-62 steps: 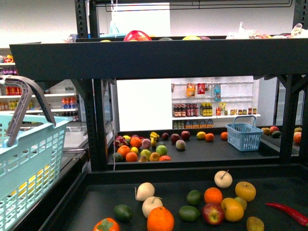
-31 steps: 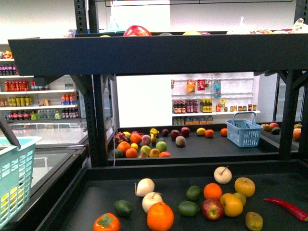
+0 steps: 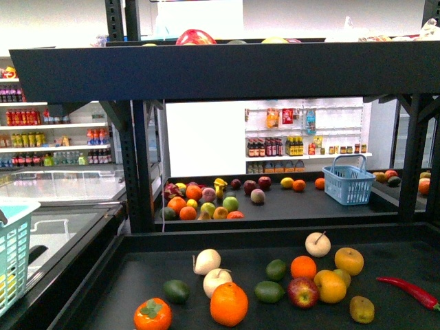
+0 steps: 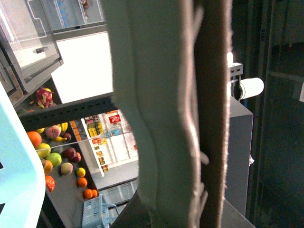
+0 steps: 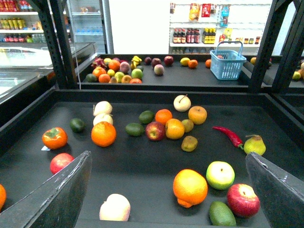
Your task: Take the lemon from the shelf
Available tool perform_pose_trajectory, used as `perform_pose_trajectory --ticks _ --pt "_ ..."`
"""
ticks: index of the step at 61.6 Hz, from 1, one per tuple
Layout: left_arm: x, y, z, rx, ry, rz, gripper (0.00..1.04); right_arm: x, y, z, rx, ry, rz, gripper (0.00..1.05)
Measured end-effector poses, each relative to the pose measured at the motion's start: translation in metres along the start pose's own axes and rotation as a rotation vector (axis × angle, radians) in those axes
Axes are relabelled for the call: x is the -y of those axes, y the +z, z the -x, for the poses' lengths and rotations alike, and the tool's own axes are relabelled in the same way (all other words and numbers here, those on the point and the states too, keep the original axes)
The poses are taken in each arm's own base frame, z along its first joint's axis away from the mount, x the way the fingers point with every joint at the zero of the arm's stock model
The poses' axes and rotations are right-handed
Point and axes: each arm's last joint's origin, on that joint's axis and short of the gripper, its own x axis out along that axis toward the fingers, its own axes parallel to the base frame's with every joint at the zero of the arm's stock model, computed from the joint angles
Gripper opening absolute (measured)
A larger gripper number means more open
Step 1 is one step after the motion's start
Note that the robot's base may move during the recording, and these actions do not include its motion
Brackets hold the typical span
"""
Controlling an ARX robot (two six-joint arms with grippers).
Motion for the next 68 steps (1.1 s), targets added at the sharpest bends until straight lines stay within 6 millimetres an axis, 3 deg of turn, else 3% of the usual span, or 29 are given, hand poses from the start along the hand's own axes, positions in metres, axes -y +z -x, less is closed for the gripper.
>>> perform_pose_trajectory --ticks 11,31,45,68 --pt "-0.004 0.000 0.000 0.001 0.009 0.005 0.08 0.000 0.000 0.000 0.000 0.000 0.000 0.97" --pt "-0.010 0.006 0.001 -0.017 0.107 -0.048 0.62 0.000 0.000 0.000 0.000 0.000 0.000 0.97" --pt "0.012 0.013 0.001 -0.028 0.156 -0.075 0.98 0.000 0.000 0.000 0.000 0.000 0.000 0.97" --pt "0.044 0.022 0.019 -0.037 0.283 -0.061 0.97 0.000 0.000 0.000 0.000 0.000 0.000 0.97"
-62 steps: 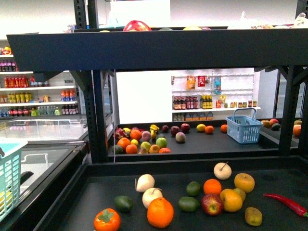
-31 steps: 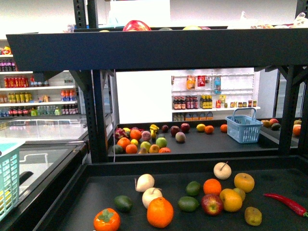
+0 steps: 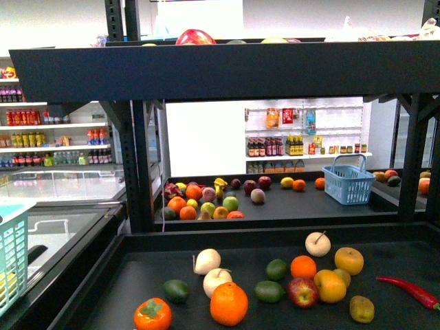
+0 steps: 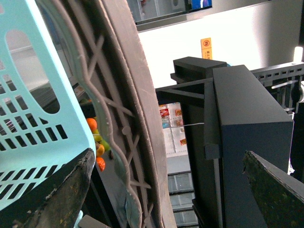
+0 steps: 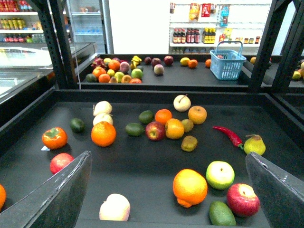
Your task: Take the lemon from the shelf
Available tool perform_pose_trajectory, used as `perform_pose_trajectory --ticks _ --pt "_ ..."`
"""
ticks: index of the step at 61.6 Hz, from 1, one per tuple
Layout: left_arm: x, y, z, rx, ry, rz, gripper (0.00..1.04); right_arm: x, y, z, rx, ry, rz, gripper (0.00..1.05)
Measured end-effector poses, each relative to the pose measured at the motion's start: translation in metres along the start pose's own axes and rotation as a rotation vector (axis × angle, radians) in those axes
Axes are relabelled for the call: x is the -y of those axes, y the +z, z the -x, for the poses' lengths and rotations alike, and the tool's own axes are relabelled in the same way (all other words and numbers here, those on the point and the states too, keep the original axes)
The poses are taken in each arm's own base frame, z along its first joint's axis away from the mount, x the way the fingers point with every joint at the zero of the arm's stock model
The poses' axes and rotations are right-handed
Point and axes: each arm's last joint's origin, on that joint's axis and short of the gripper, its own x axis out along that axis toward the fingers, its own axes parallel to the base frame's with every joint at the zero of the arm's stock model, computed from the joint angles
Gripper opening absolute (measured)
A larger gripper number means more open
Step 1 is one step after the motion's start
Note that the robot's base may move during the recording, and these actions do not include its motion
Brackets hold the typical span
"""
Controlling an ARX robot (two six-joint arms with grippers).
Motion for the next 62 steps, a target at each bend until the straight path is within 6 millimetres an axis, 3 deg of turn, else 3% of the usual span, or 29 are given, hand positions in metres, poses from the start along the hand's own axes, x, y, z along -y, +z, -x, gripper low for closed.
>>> perform_pose_trajectory --ticks 14,28,29,33,36,39,46,56,62 --pt "0.024 0.002 0.021 -0.023 0.074 -0.010 0.97 0.000 0.000 0.000 0.000 0.000 0.000 0.97" --pt "0.070 -0.013 0.071 0.002 0.333 -0.185 0.97 0.000 0.000 0.000 0.000 0.000 0.000 0.97" --pt "0.145 -0.097 0.149 0.036 0.413 -0.742 0.96 0.000 0.000 0.000 0.000 0.000 0.000 0.97" --pt "0.159 -0.125 0.179 -0.075 0.091 -0.988 0.81 0.000 0.000 0.000 0.000 -0.001 0.000 0.97" --pt "0.154 -0.136 0.195 -0.080 -0.001 -1.142 0.71 0.000 0.000 0.000 0.000 -0.002 0.000 0.97" --pt "0.136 -0.145 0.206 -0.080 0.006 -1.219 0.58 0.000 0.000 0.000 0.000 -0.002 0.000 0.97" --pt "0.097 -0.161 0.221 -0.133 0.054 -1.271 0.35 0.000 0.000 0.000 0.000 0.000 0.000 0.97" --pt "0.079 -0.174 0.242 -0.120 0.033 -1.294 0.03 0.000 0.000 0.000 0.000 -0.002 0.000 0.97" --pt "0.066 -0.182 0.253 -0.124 0.047 -1.299 0.03 0.000 0.000 0.000 0.000 -0.002 0.000 0.97"
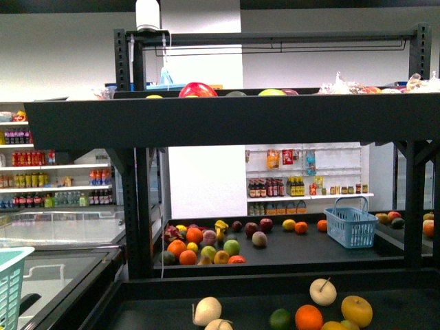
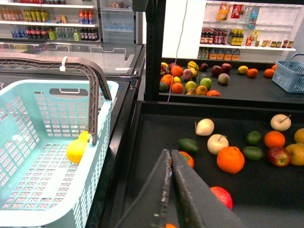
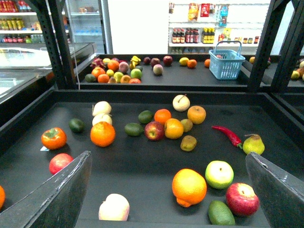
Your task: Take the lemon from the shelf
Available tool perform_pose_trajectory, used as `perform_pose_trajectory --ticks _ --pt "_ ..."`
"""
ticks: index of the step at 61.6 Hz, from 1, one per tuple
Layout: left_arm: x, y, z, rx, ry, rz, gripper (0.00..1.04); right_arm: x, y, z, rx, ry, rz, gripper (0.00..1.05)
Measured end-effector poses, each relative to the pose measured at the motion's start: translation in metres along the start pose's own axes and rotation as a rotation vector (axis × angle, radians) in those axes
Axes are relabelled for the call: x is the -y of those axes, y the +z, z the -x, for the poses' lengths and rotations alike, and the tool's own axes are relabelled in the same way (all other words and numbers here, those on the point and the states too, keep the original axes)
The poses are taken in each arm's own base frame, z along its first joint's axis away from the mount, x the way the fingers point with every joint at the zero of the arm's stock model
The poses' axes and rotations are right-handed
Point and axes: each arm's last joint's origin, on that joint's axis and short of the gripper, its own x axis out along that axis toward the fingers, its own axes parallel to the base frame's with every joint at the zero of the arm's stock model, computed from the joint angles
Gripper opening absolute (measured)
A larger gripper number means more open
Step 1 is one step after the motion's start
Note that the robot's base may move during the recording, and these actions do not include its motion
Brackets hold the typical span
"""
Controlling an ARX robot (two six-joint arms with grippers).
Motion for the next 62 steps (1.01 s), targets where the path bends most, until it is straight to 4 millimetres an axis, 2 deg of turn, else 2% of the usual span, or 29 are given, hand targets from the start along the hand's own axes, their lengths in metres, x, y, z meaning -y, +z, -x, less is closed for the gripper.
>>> perform_pose_trajectory --ticks 6,26,47,62 --pt "0.009 -0.012 0.009 0.000 -0.011 -0.003 0.03 0.000 0.000 0.000 0.000 0.001 0.000 0.97" --pt "0.009 -0.034 0.027 0.007 -0.009 -0.004 0.03 0.000 0.000 0.000 0.000 0.000 0.000 0.97" --pt "0.009 -0.051 0.041 0.016 -0.009 -0.004 0.03 0.000 0.000 0.000 0.000 0.000 0.000 0.97" --pt "0.009 -0.051 0.047 0.021 -0.006 -0.004 0.03 0.000 0.000 0.000 0.000 0.000 0.000 0.97"
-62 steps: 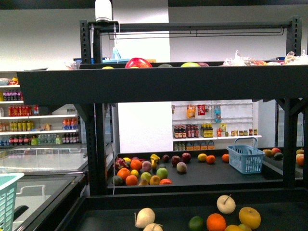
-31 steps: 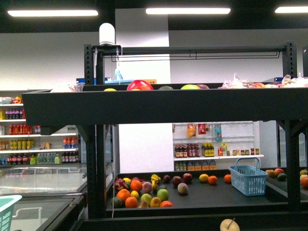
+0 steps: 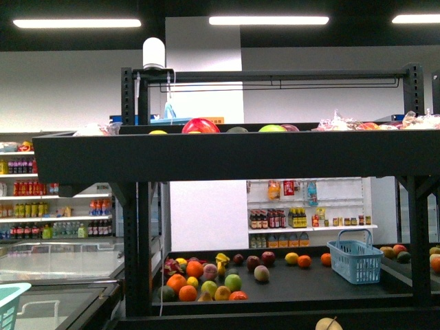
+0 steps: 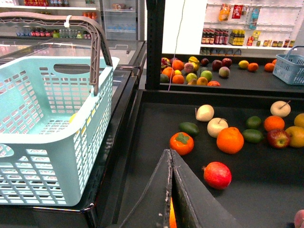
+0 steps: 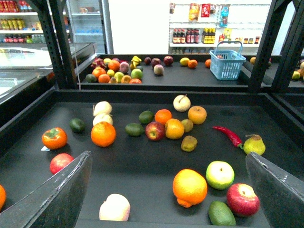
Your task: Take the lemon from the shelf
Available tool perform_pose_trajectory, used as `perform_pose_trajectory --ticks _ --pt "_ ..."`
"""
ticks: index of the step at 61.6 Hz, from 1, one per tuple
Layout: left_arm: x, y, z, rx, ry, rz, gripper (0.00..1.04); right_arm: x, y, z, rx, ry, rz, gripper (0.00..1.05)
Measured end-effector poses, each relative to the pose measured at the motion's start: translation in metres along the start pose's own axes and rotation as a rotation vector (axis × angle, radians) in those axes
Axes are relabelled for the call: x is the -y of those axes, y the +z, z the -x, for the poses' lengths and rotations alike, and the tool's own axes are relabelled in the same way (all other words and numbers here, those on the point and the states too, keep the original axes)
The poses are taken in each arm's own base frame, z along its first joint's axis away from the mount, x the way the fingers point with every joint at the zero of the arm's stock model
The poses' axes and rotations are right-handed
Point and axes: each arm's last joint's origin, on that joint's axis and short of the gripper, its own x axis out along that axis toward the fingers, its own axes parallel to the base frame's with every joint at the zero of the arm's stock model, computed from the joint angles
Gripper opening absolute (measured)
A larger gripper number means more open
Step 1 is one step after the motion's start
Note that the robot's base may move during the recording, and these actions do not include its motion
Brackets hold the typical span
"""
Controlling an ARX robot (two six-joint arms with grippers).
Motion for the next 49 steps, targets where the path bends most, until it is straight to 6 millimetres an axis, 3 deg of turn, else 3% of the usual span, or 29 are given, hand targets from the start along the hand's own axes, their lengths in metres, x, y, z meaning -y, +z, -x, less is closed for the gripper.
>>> perform_pose_trajectory --ticks 10,23,31,49 --pt "0.000 -0.003 0.011 -0.008 0.000 -0.001 0.03 0.000 0.000 0.000 0.000 -0.001 0.000 0.97" --pt "0.000 -0.003 0.012 -0.005 0.000 0.000 0.03 0.000 0.000 0.000 0.000 0.002 0.000 0.97" --pt "0.000 -0.003 0.012 -0.005 0.000 -0.001 0.35 0.000 0.000 0.000 0.000 0.003 0.000 0.97" --pt "0.000 -0.003 0.012 -0.005 0.000 -0.001 0.92 0.000 0.000 0.000 0.000 0.002 0.000 0.97"
